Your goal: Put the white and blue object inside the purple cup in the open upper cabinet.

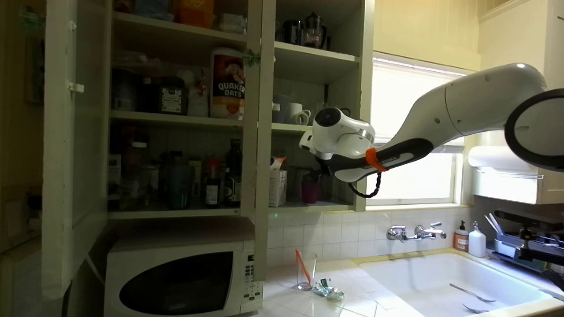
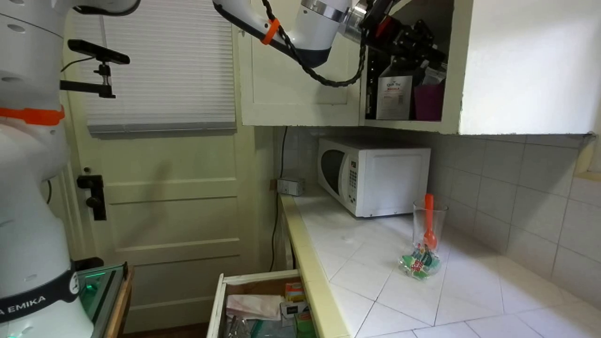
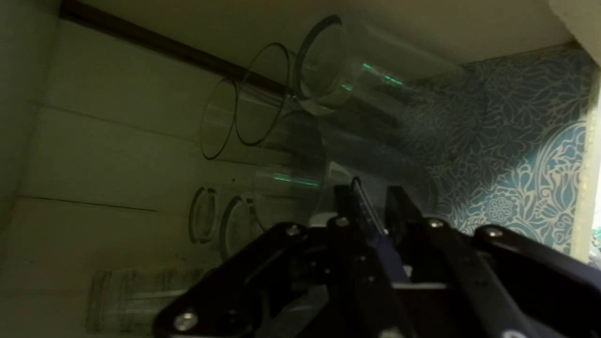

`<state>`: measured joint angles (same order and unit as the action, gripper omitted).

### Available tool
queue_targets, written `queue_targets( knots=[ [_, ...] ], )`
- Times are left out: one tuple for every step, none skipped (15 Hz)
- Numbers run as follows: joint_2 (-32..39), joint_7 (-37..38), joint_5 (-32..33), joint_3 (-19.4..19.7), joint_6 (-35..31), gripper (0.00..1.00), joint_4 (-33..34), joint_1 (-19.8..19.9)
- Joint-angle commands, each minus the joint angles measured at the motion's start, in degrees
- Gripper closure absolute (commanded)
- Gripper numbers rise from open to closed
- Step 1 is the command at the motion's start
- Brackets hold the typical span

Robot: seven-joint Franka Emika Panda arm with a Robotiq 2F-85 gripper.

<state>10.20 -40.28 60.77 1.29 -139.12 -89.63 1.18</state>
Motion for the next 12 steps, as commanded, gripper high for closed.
queue_targets(
  knots=[
    [0.8,0.7,1.1,0.0,2.5,0.44,1.9,-0.6],
    [0.8,0.7,1.0,0.0,2.8,0.37,2.0,-0.6],
    [0.6,0.9,1.2,0.0,3.1,0.3,2.1,-0.7],
    [0.6,1.0,1.2,0.0,3.6,0.22,2.2,-0.8],
    [0.5,1.1,1.2,-0.1,3.9,0.15,2.3,-0.9],
    [0.4,1.0,0.9,-0.2,4.6,0.06,2.3,-1.0],
    [0.0,0.5,-0.3,-0.5,5.4,0.01,2.0,-1.1],
    [-0.5,0.4,-1.3,-0.8,5.5,0.0,1.5,-1.2],
    [-1.0,0.6,-2.0,-1.1,6.0,0.0,1.0,-1.3],
    [-1.5,1.0,-2.5,-1.5,6.5,0.0,0.6,-1.5],
    [-2.4,2.9,-2.5,-1.7,7.3,0.0,-0.4,-1.9],
    [-3.0,4.8,-2.2,-1.9,8.1,0.0,-0.8,-2.3]
  ],
)
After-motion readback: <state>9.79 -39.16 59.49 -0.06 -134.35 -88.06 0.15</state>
